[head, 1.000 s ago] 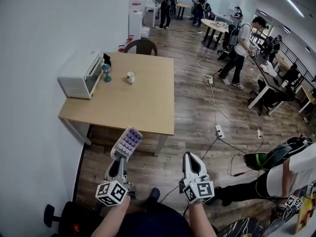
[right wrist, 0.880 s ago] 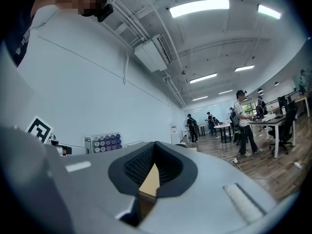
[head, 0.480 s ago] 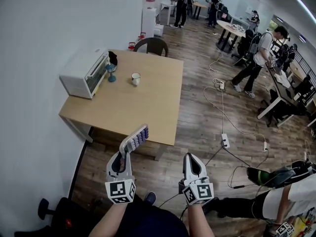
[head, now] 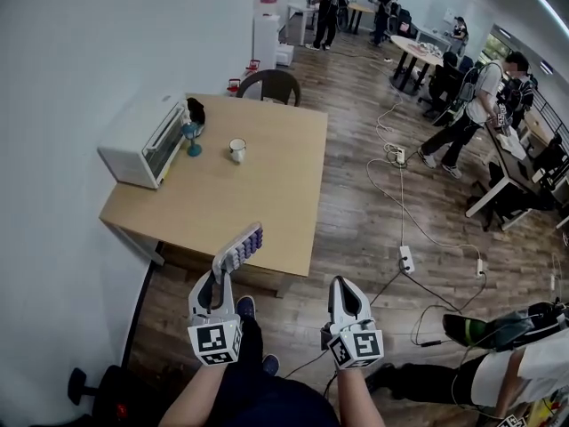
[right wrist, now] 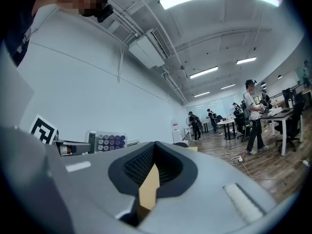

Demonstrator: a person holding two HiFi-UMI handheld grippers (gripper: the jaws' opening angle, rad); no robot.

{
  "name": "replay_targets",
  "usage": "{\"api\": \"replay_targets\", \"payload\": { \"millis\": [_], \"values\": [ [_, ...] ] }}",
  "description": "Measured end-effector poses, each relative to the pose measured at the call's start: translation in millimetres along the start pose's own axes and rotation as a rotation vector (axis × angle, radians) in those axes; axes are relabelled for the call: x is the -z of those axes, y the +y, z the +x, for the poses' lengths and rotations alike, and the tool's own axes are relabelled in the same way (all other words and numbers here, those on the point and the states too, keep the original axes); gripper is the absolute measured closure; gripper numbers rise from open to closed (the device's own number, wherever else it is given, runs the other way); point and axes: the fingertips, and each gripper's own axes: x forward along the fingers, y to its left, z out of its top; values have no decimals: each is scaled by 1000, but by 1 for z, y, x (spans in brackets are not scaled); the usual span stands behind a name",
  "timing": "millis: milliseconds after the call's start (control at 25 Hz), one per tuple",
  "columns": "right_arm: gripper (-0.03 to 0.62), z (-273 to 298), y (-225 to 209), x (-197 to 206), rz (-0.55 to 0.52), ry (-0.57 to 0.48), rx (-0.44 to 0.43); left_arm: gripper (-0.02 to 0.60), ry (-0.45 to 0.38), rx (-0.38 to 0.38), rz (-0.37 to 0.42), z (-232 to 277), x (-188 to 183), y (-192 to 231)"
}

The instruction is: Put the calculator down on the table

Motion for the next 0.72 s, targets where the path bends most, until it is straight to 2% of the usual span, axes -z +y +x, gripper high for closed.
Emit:
{"api": "replay_targets", "payload": {
  "millis": [280,480,720],
  "values": [
    [582,49,-30,2,-15,12,12,495,-6,-2,-1,66,-2,5],
    [582,115,-57,-1,-27,-1,38,495,6,15,0,138,0,17],
    [582,207,-86,-10,-82,13,83,495,15,70,26,237,-16,32]
  ]
}}
